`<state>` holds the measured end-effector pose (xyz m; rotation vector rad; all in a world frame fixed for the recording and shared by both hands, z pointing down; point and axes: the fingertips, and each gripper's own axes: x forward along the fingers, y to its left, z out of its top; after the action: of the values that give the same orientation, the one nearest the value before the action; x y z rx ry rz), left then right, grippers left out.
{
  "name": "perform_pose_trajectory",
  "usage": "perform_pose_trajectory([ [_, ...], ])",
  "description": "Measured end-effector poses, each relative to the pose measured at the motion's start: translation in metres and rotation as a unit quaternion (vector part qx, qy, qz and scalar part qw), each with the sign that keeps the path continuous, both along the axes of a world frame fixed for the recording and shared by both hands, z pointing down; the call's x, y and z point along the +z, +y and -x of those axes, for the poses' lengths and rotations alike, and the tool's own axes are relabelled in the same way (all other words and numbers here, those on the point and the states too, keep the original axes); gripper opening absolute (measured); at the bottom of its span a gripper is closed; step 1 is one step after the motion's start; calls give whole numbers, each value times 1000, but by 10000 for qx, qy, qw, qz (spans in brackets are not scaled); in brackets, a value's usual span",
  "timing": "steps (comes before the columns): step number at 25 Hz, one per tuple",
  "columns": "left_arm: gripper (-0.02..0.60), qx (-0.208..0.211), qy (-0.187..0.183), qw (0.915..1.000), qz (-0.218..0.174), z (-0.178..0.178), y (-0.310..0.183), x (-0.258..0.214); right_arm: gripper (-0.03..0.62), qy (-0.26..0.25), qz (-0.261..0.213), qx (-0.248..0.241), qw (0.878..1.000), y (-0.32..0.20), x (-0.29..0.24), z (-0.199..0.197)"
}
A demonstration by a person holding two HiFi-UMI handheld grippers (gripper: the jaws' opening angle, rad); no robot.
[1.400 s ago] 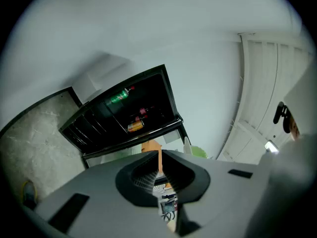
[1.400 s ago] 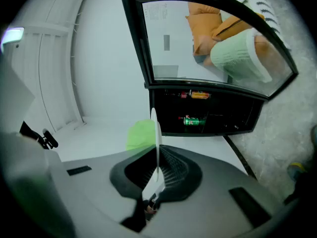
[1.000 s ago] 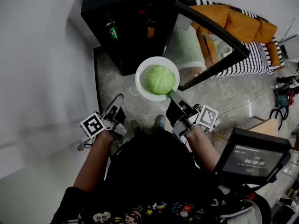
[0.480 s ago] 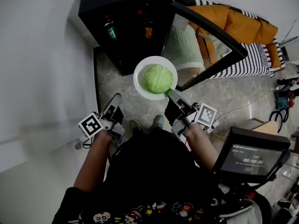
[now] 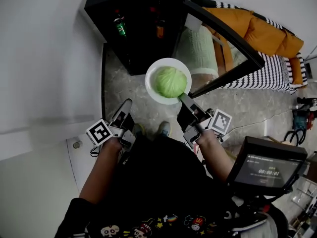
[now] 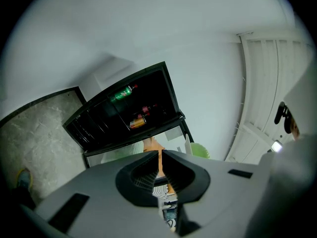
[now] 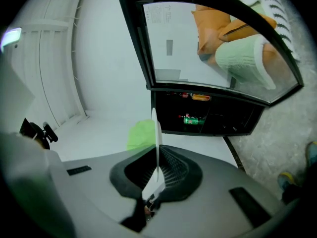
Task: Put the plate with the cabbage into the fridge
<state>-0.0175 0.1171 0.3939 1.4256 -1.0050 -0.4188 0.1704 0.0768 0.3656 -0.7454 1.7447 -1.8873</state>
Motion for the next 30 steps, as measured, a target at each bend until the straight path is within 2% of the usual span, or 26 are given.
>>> perform_pose_trajectory([
  [3,5,14,-144,9998,-110,-5,3,4,17,44,6,-95,9999,3,8,-6],
  [6,5,-57,-131,9999,-95,-13,7,8,17,75,4,-188,9998,4,13,-11],
  [7,5,2,-246,9996,-113,-17,7,8,15,81,11,-201,9998,5,15,-12],
  [9,5,338,-815,9954,-367,-21,5,3,17,91,27,-214,9997,6,18,-14],
  [11,5,707,-1582,9824,-698,-23,-1,-3,17,94,37,-236,9997,7,19,-15],
  [13,5,971,-2316,9634,-934,-24,-7,-8,17,87,45,-259,9996,6,20,-13],
  [15,5,1130,-2848,9454,-1111,-24,-14,-10,15,81,59,-265,9996,5,21,-10],
  [17,5,1260,-3209,9302,-1262,-26,-21,-10,17,91,80,-276,9995,3,23,-5],
  [25,5,1619,-4185,8765,-1741,-12,-41,-21,17,117,168,-250,9995,-6,20,25],
  [30,5,1781,-4232,8695,-1822,4,-63,-23,17,142,211,-154,9996,-22,20,43],
])
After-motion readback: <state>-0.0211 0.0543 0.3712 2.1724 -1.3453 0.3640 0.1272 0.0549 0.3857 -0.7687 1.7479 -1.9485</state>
